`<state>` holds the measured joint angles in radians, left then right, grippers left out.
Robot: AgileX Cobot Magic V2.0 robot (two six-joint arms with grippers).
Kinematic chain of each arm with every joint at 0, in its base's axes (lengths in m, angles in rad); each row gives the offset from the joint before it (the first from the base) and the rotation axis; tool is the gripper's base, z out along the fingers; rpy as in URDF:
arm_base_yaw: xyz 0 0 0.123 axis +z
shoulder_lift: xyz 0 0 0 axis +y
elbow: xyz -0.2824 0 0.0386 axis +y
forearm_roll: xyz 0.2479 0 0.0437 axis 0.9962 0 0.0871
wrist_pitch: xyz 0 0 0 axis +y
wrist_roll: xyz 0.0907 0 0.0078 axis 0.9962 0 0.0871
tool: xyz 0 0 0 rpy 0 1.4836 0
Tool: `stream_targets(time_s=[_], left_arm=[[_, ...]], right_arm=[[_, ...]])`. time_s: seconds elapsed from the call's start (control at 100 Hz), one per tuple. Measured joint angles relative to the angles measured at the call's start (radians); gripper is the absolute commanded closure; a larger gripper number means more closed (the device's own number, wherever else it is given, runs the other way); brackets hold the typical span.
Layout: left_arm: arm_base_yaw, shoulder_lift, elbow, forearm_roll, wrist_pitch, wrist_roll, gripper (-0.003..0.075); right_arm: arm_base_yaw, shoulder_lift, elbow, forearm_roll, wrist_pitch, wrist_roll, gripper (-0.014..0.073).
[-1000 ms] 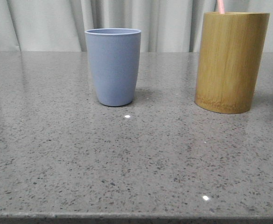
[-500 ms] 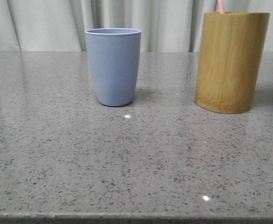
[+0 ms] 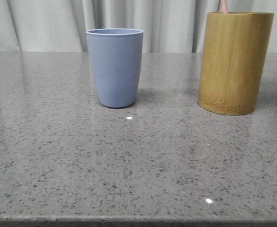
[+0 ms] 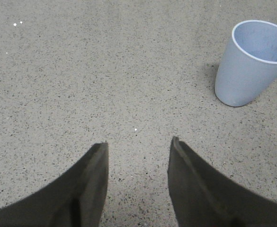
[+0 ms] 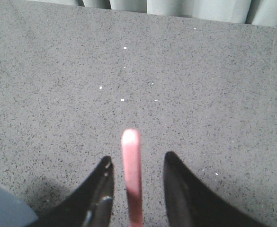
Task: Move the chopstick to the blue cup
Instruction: 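Carry the pink stick over the blue cup and lower it inside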
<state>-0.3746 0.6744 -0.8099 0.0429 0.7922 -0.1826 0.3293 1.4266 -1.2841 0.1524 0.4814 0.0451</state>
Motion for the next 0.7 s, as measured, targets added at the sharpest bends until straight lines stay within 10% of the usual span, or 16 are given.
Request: stream_targets(time_s=[0.28, 0.7], left_arm=[[0.000, 0.000, 0.000, 0.000, 0.000, -0.001, 0.0429], [0.000, 0.000, 0.000, 0.000, 0.000, -0.001, 0.0429]], right_arm=[[0.000, 0.000, -0.001, 0.001, -0.017, 0.000, 0.0601], [0.000, -0.004, -0.049, 0.001, -0.008, 0.000, 0.0608]])
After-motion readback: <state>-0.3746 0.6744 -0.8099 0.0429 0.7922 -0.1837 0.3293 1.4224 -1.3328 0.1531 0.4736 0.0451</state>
